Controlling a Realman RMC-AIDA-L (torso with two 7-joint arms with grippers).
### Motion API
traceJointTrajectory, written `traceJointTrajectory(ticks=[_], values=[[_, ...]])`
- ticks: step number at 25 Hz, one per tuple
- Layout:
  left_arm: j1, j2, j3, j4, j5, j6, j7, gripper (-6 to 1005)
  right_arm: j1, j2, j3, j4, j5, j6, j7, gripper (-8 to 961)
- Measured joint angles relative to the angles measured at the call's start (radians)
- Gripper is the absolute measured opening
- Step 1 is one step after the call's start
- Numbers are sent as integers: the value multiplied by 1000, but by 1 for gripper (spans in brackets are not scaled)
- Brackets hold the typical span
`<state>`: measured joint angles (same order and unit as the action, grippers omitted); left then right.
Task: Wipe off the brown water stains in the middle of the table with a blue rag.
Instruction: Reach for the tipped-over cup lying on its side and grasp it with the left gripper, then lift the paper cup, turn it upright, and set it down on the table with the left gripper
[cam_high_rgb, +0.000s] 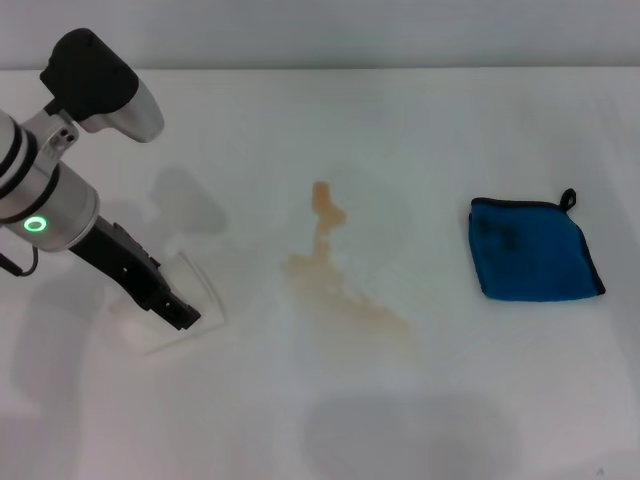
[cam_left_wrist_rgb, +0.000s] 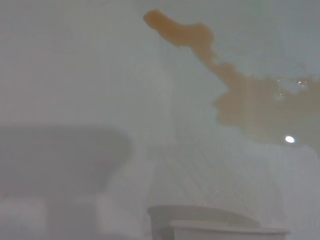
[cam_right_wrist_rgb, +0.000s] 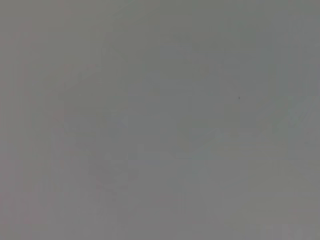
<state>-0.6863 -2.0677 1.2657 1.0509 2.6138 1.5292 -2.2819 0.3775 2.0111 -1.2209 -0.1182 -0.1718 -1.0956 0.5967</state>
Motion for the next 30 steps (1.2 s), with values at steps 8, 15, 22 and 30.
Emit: traceJointTrajectory(ticks=[8,15,22,30], values=[[-4,-1,1,0,10,1,0,878,0,0,1,0,0,2,0,747],[3,-3,19,1,11,-4,5,875,0,0,2,-1,0,7,0,747],[5,-3,16,12,5,-6,-11,824,0,0,7,-2,0,9,0,747],[47,-6,15,144,3,-8,-60,744,-1,-2,12,-2,0,9,0,747]])
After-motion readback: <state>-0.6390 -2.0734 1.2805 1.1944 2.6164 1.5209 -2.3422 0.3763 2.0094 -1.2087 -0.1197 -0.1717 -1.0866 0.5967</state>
